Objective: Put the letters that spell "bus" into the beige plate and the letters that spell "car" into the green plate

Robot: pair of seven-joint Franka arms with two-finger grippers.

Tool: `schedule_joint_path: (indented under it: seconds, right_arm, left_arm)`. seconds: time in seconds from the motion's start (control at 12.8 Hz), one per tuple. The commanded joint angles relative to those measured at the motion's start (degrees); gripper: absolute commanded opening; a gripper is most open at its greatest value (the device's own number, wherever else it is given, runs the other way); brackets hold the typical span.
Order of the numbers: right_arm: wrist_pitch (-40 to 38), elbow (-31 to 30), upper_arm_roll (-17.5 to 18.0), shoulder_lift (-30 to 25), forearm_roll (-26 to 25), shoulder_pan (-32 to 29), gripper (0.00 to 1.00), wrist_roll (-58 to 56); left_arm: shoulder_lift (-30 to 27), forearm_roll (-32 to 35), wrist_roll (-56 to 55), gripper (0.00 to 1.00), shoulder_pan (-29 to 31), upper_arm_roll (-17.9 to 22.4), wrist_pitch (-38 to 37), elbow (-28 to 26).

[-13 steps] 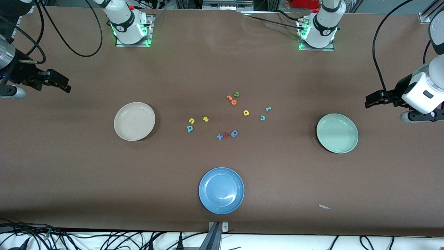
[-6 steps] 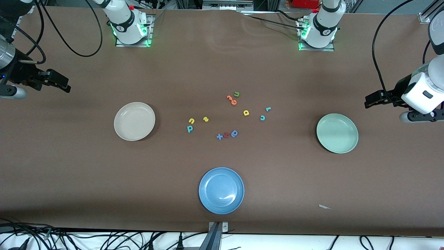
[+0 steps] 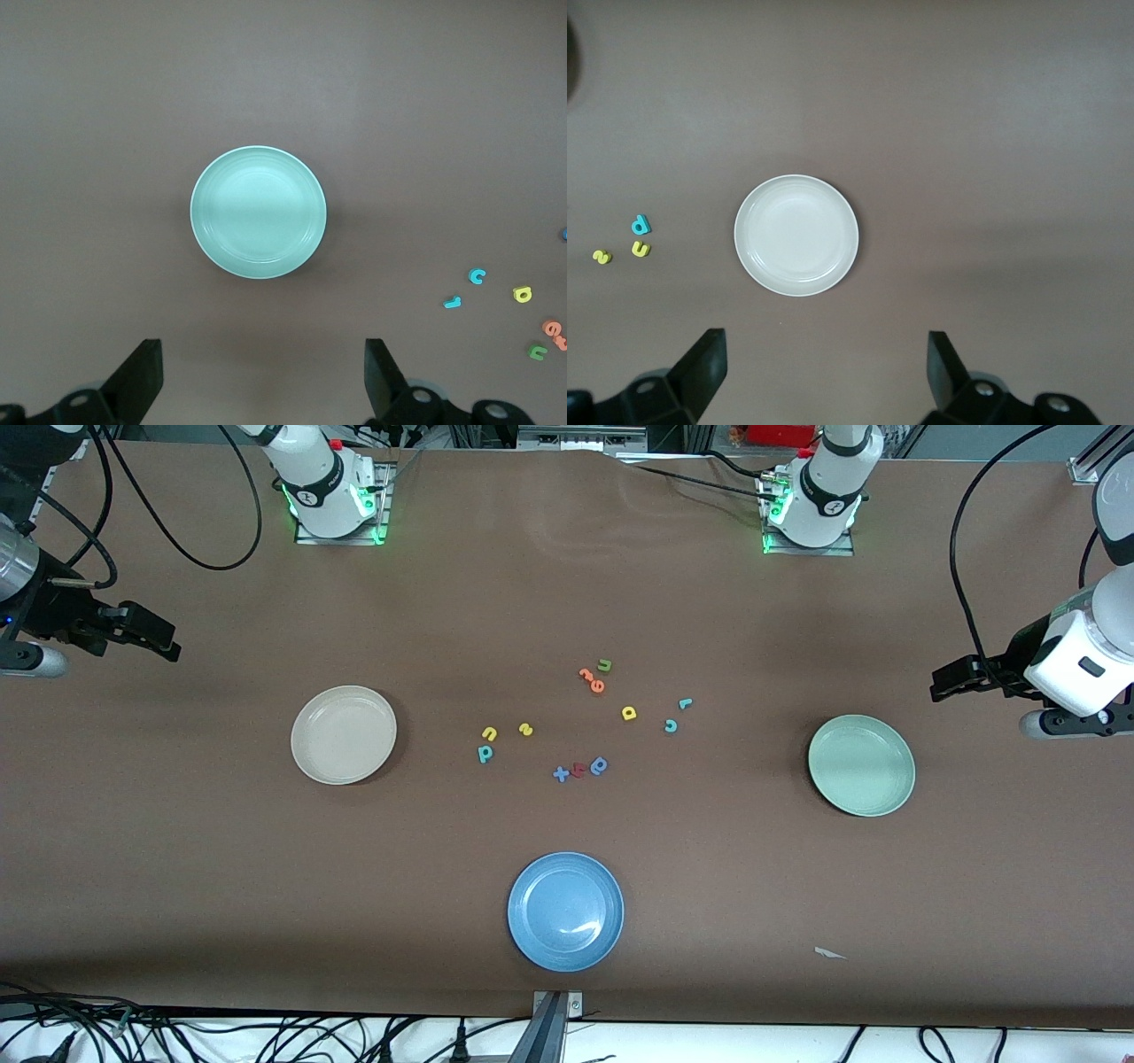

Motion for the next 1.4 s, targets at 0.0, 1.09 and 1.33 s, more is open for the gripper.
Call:
schedule_joint_path:
  seconds: [0.0, 1.09, 1.33]
  right_arm:
    - [0.3, -0.4, -0.1, -0.4, -0.8, 0.2, 1.00, -0.3]
    - [-0.1, -0.4, -0.1, -0.3, -0.8, 0.2, 1.00, -0.6]
    - [-0.1, -0.4, -0.1, -0.3, -0.8, 0.2, 1.00, -0.7]
  left_arm:
    - [0.1, -0.6, -0.5, 1.00, -0.1, -0.1, -0.6, 0.5]
    - [0.6, -0.7, -0.4, 1.00, -0.2, -0.2, -0.6, 0.4]
    - [1.3, -0.8, -0.5, 1.00, -1.1, -0.3, -0.6, 0.4]
